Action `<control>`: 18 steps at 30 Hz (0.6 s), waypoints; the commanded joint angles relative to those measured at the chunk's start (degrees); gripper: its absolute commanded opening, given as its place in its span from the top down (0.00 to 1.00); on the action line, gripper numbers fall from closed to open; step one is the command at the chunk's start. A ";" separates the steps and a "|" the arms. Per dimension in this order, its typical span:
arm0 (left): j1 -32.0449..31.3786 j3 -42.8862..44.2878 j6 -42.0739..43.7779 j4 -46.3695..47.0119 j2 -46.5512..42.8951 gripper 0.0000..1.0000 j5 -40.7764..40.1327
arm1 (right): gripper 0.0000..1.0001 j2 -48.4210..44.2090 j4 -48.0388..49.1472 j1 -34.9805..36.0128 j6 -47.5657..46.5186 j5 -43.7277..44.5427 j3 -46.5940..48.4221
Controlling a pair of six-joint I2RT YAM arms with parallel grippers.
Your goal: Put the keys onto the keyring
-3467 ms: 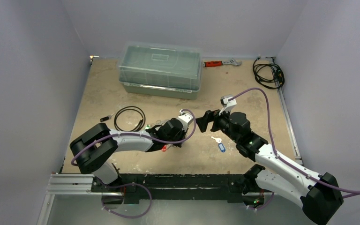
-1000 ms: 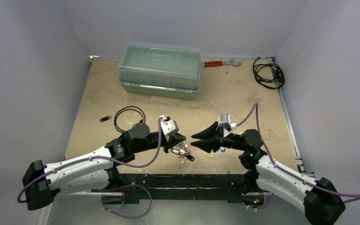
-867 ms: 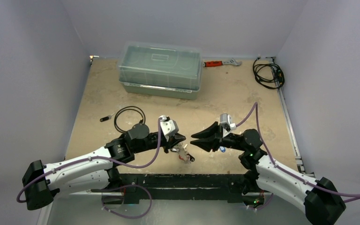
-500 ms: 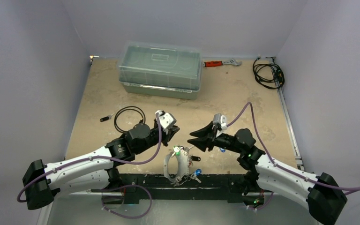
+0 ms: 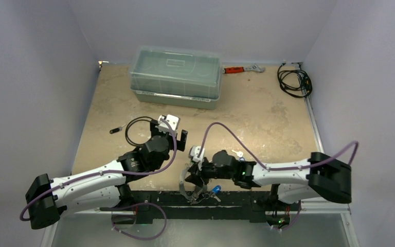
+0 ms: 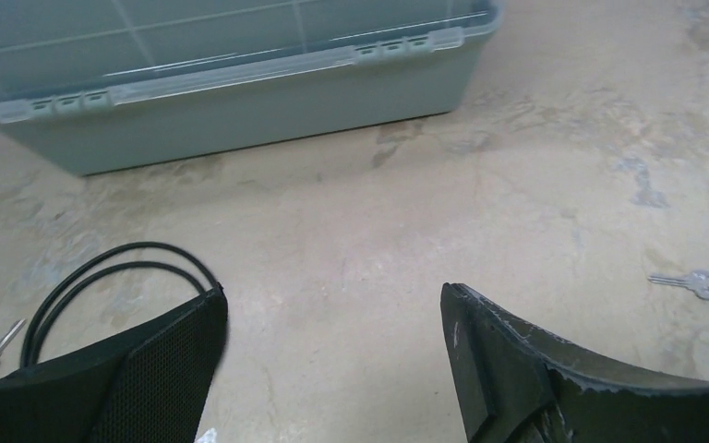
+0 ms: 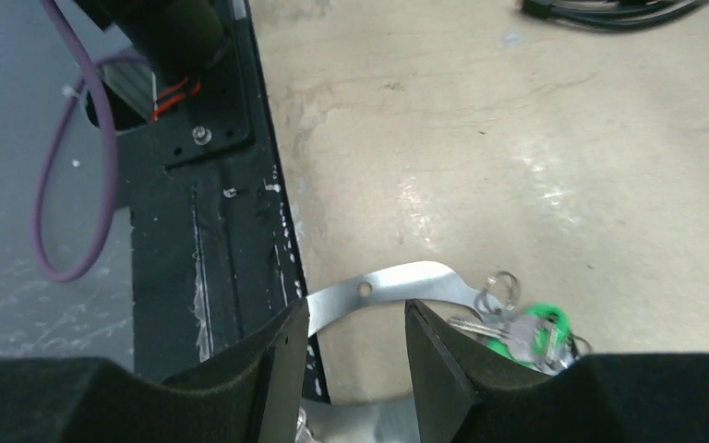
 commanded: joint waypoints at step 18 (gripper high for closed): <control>0.35 -1.04 -5.19 -2.70 -3.89 0.16 -9.44 | 0.63 25.91 0.00 -0.80 4.71 11.42 12.85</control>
